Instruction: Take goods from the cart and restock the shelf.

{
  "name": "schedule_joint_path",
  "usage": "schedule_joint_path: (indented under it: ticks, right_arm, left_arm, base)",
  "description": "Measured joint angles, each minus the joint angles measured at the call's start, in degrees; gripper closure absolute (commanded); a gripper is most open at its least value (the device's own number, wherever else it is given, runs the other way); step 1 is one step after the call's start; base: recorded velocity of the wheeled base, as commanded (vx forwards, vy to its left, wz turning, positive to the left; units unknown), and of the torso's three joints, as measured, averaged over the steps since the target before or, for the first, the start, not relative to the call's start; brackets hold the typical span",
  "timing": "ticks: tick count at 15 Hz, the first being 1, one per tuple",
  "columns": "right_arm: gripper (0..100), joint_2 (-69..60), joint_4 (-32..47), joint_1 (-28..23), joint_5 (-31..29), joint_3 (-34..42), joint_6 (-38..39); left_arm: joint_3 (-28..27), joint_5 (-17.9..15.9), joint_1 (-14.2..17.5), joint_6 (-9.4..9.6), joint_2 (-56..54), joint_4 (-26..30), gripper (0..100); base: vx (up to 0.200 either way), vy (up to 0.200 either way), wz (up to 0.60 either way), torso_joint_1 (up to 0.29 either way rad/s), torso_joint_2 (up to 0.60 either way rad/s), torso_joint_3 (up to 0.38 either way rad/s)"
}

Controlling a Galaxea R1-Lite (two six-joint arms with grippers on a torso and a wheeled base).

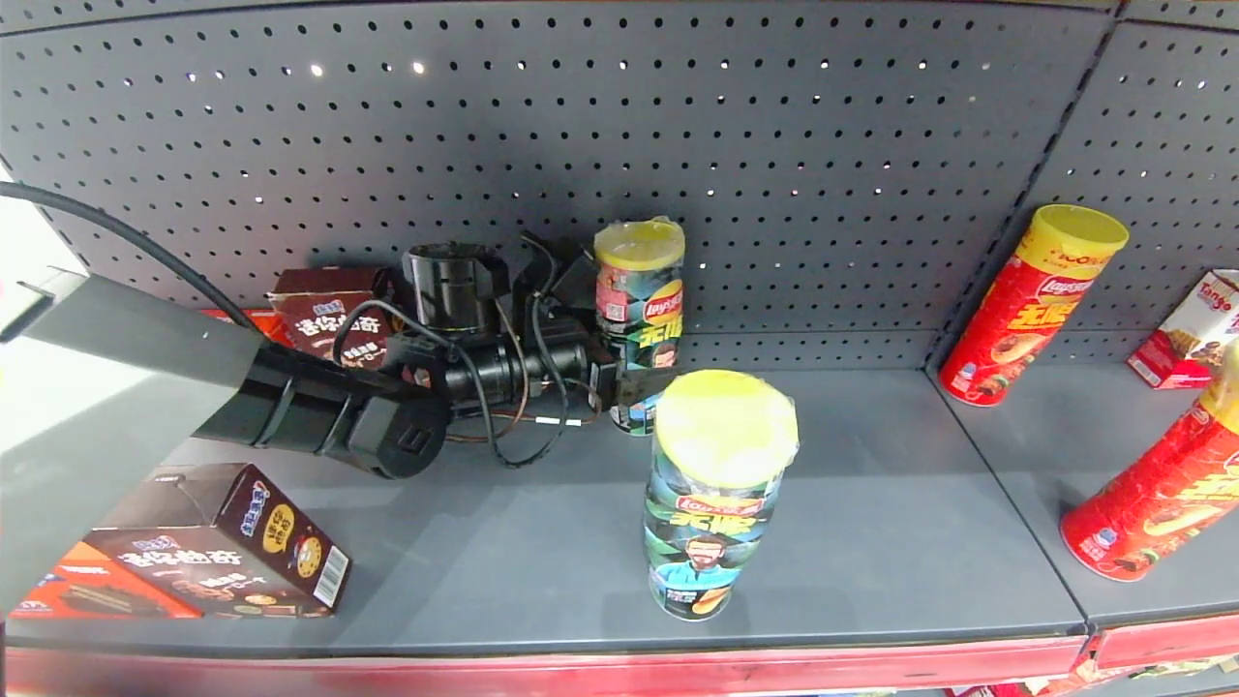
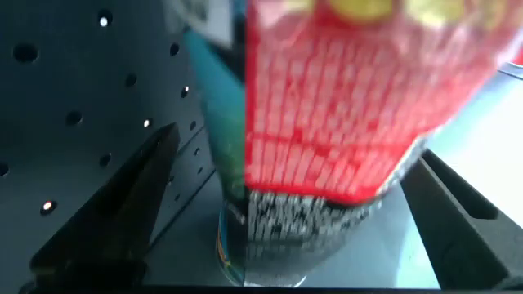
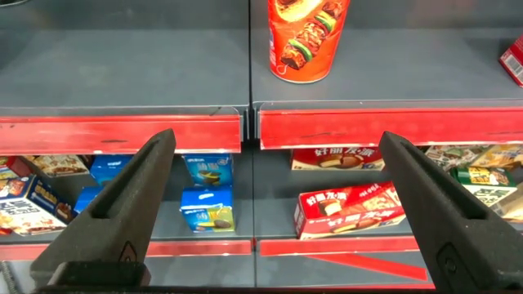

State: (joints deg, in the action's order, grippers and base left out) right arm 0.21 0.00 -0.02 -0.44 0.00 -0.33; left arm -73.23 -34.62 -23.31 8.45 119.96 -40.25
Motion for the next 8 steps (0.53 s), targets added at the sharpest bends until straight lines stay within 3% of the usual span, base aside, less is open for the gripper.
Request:
schedule_joint_path:
  ticks: [4, 5, 6, 8]
  right_arm:
    - [0, 0.0, 0.0, 0.02, 0.0, 0.0, 0.0]
    - [0, 0.01, 0.0, 0.02, 0.0, 0.0, 0.01]
    - [0, 0.01, 0.0, 0.02, 0.0, 0.0, 0.01]
    - [0, 0.01, 0.0, 0.02, 0.0, 0.0, 0.0]
  left_arm:
    - [2.54, 0.09, 0.1, 0.09, -2.84, 0.21, 0]
    - [3.85, 0.16, 0.11, 0.91, -4.44, 0.29, 0]
    - [5.57, 0.44, 0.11, 2.9, -6.49, 1.41, 0]
    - [8.09, 3.61, 0.49, 8.96, -10.14, 9.74, 0]
  base:
    - [0.0, 0.0, 0.0, 0.0, 0.0, 0.0]
    - [0.0, 0.0, 0.0, 0.0, 0.0, 0.0]
    - [0.0, 0.0, 0.0, 0.0, 0.0, 0.0]
    - [0.0, 0.0, 0.0, 0.0, 0.0, 0.0]
